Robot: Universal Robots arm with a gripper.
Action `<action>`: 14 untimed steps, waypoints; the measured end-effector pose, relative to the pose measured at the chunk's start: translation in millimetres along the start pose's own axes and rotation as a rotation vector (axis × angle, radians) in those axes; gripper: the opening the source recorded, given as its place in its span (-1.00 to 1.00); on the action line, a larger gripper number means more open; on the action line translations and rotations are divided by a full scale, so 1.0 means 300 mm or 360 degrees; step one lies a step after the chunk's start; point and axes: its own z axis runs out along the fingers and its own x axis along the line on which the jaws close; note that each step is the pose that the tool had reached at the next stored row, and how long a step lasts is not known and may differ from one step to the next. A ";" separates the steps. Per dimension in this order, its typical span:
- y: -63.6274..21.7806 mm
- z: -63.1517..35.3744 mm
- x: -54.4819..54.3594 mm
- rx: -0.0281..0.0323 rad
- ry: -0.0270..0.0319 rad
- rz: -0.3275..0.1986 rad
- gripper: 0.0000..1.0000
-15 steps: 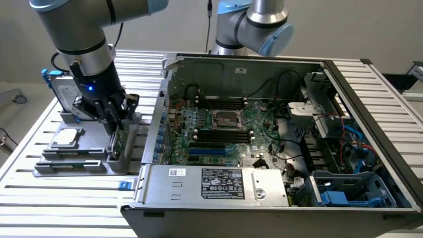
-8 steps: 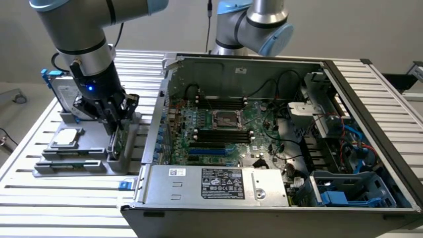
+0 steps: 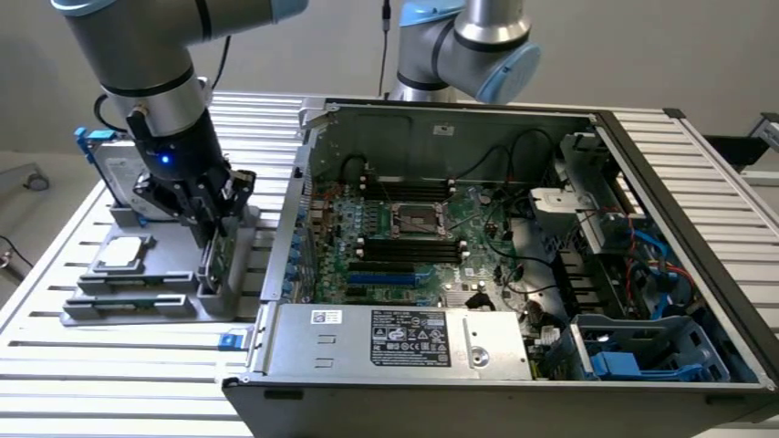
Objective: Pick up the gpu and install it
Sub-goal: 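Pick up the gpu and move the gpu toward the slot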
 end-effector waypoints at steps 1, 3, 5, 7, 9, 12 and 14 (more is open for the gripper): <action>0.001 -0.008 0.000 -0.00044 -0.00003 0.0000 -0.48; 0.001 -0.024 0.000 -0.00126 -0.00005 0.0000 -0.48; 0.002 -0.043 0.000 -0.00198 -0.00006 0.0000 -0.48; 0.004 -0.062 0.000 -0.00257 -0.00005 0.0000 -0.48; 0.005 -0.082 0.000 -0.00310 -0.00008 0.0000 -0.48; 0.006 -0.120 0.000 -0.00361 -0.00007 0.0000 -0.48; 0.008 -0.150 0.001 -0.00380 -0.00008 0.0000 -0.48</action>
